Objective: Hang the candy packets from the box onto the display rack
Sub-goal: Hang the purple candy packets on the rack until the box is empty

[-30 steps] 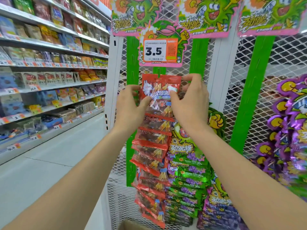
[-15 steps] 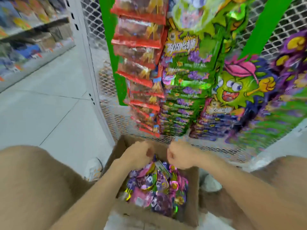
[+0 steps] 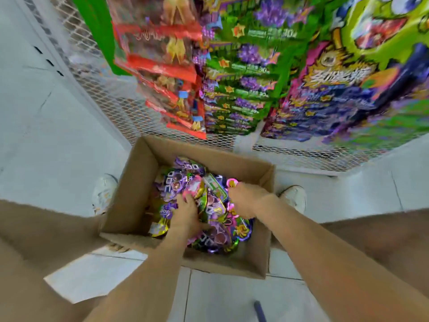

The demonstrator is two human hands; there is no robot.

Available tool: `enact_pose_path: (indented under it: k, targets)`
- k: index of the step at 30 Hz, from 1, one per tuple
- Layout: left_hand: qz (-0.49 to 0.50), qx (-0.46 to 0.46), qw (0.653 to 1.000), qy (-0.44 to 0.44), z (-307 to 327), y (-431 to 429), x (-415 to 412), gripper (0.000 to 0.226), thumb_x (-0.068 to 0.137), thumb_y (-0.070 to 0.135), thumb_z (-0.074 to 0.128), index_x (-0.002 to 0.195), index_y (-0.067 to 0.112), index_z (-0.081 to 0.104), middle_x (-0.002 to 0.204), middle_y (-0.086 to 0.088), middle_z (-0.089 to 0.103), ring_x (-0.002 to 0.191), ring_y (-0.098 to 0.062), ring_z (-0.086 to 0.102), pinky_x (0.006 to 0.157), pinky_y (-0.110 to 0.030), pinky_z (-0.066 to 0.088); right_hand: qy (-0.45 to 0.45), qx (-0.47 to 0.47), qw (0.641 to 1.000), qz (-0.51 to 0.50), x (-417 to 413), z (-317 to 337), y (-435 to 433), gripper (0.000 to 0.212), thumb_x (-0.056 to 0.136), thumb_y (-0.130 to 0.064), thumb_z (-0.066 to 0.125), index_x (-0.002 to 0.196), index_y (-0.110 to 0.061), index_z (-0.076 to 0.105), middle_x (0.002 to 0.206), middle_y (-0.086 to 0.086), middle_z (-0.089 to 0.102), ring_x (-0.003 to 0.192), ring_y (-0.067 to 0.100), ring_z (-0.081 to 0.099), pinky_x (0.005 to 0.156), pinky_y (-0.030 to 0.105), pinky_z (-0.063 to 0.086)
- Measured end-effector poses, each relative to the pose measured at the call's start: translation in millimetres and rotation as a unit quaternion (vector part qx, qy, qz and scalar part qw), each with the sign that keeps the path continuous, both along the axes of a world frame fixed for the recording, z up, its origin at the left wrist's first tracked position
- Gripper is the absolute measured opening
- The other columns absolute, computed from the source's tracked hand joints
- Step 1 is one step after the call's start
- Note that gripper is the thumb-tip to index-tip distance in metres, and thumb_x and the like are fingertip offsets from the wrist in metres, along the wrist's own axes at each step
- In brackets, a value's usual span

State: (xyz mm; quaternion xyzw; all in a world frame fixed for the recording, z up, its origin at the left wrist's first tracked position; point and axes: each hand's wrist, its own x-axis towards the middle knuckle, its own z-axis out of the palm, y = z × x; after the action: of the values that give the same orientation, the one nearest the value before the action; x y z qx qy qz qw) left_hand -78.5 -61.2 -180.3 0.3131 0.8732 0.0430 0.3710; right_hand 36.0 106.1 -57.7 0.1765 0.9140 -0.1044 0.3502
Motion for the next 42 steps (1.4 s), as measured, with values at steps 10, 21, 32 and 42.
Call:
enact_pose_path:
  k: [10, 21, 32, 42]
  targets:
    - [0.009, 0.001, 1.0, -0.012, -6.5, -1.9, 4.8, 0.106, 0.076, 0.019, 0.095, 0.149, 0.013, 0.019, 0.163, -0.029, 0.007, 0.116, -0.058, 0.059, 0.084, -0.049, 0.053, -0.082, -0.058, 0.98, -0.172, 21.0, -104.3, -10.8, 0.082, 0.099, -0.006, 0.057, 0.159, 0.01, 0.005, 0.16, 0.037, 0.029, 0.147, 0.049, 0.036, 0.112, 0.045, 0.043]
    - [-0.032, -0.033, 0.999, -0.015, 7.4, -1.4, -6.0, 0.07, 0.093, 0.023, 0.078, 0.149, 0.012, 0.038, 0.161, -0.023, 0.02, 0.112, -0.048, 0.065, 0.093, -0.051, 0.057, 0.025, 0.003, 0.948, -0.318, 11.6, -107.4, -17.8, 0.086, 0.09, -0.004, 0.07, 0.156, 0.007, 0.016, 0.141, 0.027, 0.052, 0.13, 0.042, 0.056, 0.105, 0.046, 0.046]
    - [0.007, 0.196, 0.98, 0.016, 69.9, 20.6, -9.4, 0.033, 0.091, 0.005, 0.063, 0.122, 0.012, 0.064, 0.134, -0.018, 0.059, 0.123, -0.037, 0.06, 0.095, -0.047, 0.053, 0.126, -0.098, 0.954, -0.253, 12.2, -12.5, 25.3, 0.028, 0.085, 0.0, 0.061, 0.059, -0.006, 0.051, 0.06, 0.01, 0.047, 0.06, 0.029, 0.045, 0.062, 0.032, 0.04]
    - [-0.107, 0.352, 0.927, -0.069, 247.0, 47.3, -32.0, 0.053, 0.077, 0.049, 0.092, 0.098, 0.009, 0.065, 0.09, -0.004, 0.061, 0.083, -0.02, 0.059, 0.076, -0.035, 0.047, 0.211, -0.148, 0.965, -0.058, 5.3, 191.7, 59.8, 0.018, 0.096, -0.008, 0.069, 0.112, -0.016, 0.07, 0.069, -0.014, 0.065, 0.064, 0.005, 0.056, 0.067, 0.024, 0.048]
